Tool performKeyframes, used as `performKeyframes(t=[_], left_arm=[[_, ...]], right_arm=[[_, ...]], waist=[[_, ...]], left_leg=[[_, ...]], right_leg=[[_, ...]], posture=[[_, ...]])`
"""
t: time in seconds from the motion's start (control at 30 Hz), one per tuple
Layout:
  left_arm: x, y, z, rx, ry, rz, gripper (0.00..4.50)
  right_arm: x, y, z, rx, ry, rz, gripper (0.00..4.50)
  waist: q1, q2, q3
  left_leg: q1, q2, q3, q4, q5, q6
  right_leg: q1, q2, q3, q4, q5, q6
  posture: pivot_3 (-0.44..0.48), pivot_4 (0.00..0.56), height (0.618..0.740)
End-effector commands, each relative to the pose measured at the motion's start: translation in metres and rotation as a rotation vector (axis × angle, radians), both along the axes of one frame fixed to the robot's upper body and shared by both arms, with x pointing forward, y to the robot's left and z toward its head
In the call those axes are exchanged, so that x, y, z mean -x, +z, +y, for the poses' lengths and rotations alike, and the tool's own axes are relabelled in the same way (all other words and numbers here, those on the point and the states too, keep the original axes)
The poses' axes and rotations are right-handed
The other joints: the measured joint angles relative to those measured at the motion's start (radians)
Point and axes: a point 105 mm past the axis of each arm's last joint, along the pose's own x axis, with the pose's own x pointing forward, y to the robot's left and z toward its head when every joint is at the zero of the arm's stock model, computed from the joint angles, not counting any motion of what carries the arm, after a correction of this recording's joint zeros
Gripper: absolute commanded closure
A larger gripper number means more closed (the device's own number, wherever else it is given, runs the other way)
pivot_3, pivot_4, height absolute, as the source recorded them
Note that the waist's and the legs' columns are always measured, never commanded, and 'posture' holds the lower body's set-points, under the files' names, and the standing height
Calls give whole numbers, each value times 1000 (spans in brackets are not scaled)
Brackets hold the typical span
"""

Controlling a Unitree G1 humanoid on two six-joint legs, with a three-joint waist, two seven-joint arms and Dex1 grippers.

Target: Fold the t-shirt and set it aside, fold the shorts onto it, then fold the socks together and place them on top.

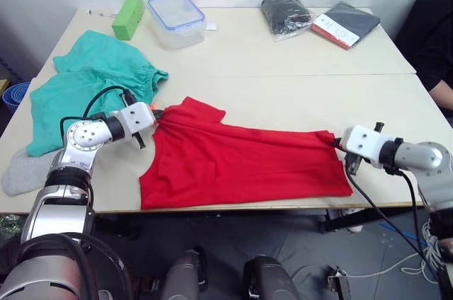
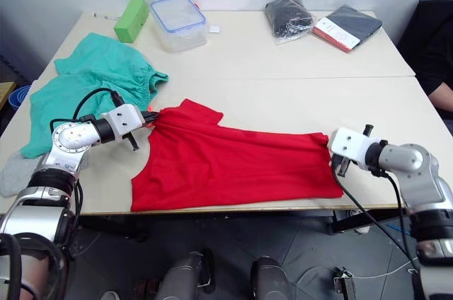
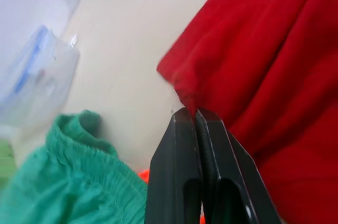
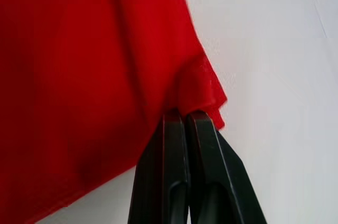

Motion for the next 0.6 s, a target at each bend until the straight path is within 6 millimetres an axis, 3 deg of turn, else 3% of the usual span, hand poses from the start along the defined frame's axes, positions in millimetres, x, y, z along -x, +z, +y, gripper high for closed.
performKeyframes(t=[0.03, 0.17, 0.27, 0.33, 0.43, 0.57, 0.6], left_arm=[[7, 13, 5, -57, -11, -136, 4500], [10, 6, 7, -70, -3, -150, 4500], [10, -3, 10, -6, 13, -63, 4500], [11, -11, 12, 90, 21, 60, 4068], [16, -12, 12, 157, 7, 156, 3260], [25, -11, 17, 271, 1, 343, 1950], [29, -6, 20, 326, 5, 427, 1675]], right_arm=[[1, 13, -7, 98, 28, -141, 4473], [-4, 8, -14, 126, -4, -171, 4473], [-3, 6, -8, 53, 4, -141, 4473], [1, 4, -2, -5, 25, -104, 4500], [5, 3, 3, -44, 43, -67, 3888], [14, 7, 8, -65, 76, -51, 2444], [17, 16, 10, -103, 75, -50, 2157]], waist=[[-2, 0, 0], [4, 0, 0], [5, 0, 0], [4, 0, 0], [5, 0, 0], [5, 0, 0], [5, 0, 0]], left_leg=[[0, 0, 0, 0, 0, 0], [0, 0, 0, 0, 0, 0], [-1, 0, 0, -1, 0, 0], [0, 0, 0, -1, 0, -1], [0, 0, -1, 0, 1, -1], [0, 0, -1, 0, 1, -1], [0, 0, -1, 0, 1, -1]], right_leg=[[0, 0, 1, 0, 0, 0], [0, 0, 1, 0, 0, 0], [0, 0, 0, 0, 0, 0], [0, 0, 0, 0, 0, 0], [0, 1, 0, 0, 0, 0], [1, 1, 0, 0, 0, 0], [1, 1, 0, 0, 0, 0]], posture=[[0, 150, 740], [0, 150, 740], [0, 150, 740], [0, 150, 740], [0, 150, 740], [0, 150, 740], [0, 150, 740]])
